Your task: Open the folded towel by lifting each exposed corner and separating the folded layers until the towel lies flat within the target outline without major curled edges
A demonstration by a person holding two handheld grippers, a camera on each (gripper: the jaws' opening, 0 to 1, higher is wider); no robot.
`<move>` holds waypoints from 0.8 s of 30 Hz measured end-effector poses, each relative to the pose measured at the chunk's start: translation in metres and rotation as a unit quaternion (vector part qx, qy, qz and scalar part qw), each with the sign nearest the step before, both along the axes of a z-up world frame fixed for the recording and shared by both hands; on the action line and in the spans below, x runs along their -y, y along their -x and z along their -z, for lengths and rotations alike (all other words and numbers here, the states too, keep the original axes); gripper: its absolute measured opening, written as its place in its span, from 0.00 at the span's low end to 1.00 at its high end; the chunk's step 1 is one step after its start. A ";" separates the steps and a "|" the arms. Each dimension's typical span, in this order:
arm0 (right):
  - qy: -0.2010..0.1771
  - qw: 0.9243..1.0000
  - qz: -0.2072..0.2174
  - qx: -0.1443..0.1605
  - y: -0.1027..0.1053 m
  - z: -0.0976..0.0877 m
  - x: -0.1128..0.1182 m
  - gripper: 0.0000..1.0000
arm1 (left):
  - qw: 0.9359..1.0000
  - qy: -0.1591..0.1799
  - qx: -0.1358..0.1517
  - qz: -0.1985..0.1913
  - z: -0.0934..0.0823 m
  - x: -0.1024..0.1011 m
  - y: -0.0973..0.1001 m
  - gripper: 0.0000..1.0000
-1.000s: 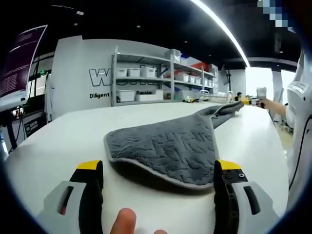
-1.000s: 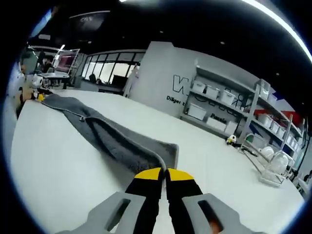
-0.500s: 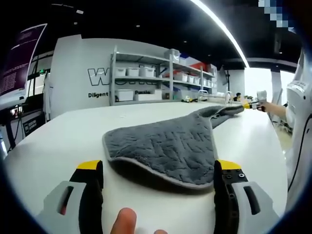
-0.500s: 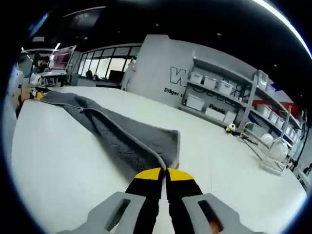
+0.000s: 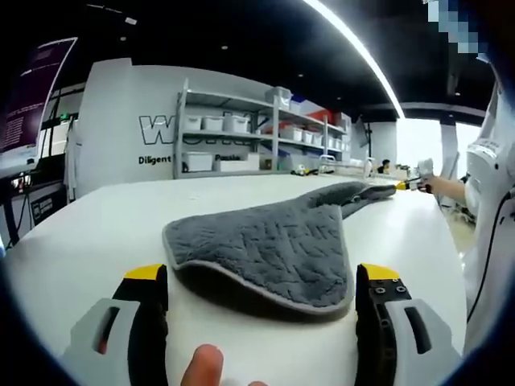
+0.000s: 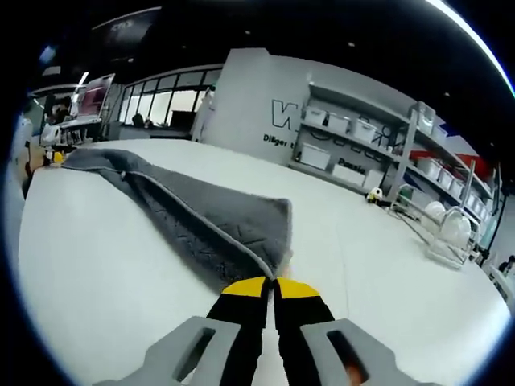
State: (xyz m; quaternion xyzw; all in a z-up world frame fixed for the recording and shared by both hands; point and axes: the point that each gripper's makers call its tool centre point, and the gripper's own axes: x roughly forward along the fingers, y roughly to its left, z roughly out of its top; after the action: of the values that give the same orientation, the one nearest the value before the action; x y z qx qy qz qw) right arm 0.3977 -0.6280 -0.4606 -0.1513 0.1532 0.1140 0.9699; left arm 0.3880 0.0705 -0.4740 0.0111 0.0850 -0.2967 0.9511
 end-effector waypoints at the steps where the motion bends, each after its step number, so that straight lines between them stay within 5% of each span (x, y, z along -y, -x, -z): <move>1: 0.000 1.000 0.002 -0.003 0.000 0.002 0.001 0.00 | 1.000 0.001 0.000 0.004 0.000 0.001 0.001 0.96; 24: -0.010 0.999 0.032 -0.019 0.011 0.013 0.019 0.00 | 1.000 -0.006 -0.008 0.008 0.004 0.003 0.003 0.96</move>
State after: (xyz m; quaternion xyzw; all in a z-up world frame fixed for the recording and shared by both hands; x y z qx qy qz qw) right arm 0.3869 -0.6466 -0.4737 -0.1340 0.1754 0.0877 0.9714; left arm 0.3855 0.0677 -0.4779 0.0152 0.0942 -0.3041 0.9478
